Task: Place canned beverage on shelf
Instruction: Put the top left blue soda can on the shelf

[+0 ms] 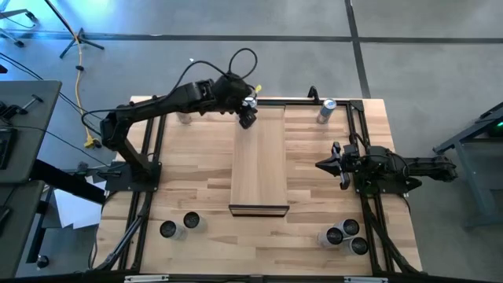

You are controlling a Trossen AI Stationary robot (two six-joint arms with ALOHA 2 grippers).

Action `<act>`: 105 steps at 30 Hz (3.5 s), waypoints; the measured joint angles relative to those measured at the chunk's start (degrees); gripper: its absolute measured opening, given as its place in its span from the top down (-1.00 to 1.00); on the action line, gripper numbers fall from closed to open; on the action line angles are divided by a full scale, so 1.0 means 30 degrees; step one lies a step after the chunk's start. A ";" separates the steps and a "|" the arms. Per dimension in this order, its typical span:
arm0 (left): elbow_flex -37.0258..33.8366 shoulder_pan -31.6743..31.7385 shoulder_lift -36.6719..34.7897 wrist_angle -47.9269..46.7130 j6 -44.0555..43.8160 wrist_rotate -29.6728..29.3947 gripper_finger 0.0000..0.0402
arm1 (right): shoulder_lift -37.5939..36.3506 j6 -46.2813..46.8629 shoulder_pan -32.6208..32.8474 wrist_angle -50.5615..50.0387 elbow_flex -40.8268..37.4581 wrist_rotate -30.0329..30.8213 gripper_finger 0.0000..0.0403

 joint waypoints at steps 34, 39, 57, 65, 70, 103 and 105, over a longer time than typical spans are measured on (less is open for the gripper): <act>-0.9238 0.5611 -0.6124 0.9735 0.7321 1.3720 0.03 | 0.0007 -0.0002 0.0000 -0.0005 0.0001 0.0000 1.00; -0.9231 0.6178 -0.6110 0.8392 0.7866 1.3701 0.03 | 0.0007 -0.0001 0.0000 -0.0006 -0.0002 -0.0004 1.00; -0.2617 0.6227 -0.1956 0.2114 0.8812 1.3377 0.03 | 0.0007 -0.0002 0.0000 -0.0007 -0.0002 0.0002 1.00; -0.2955 0.6315 -0.1731 0.2394 0.8933 1.3306 0.03 | 0.0007 -0.0002 0.0000 0.0000 -0.0002 -0.0005 1.00; -0.2973 0.6059 -0.1731 0.2048 0.9813 1.2337 0.03 | 0.0007 -0.0002 0.0000 0.0000 0.0002 -0.0001 1.00; -0.2980 0.5502 -0.0937 0.2460 0.9302 0.9985 0.03 | 0.0005 0.0003 0.0000 0.0000 -0.0002 0.0002 1.00; -0.2980 0.5442 -0.0937 0.2519 0.9302 1.0000 0.03 | 0.0000 -0.0002 0.0000 0.0000 -0.0002 0.0000 1.00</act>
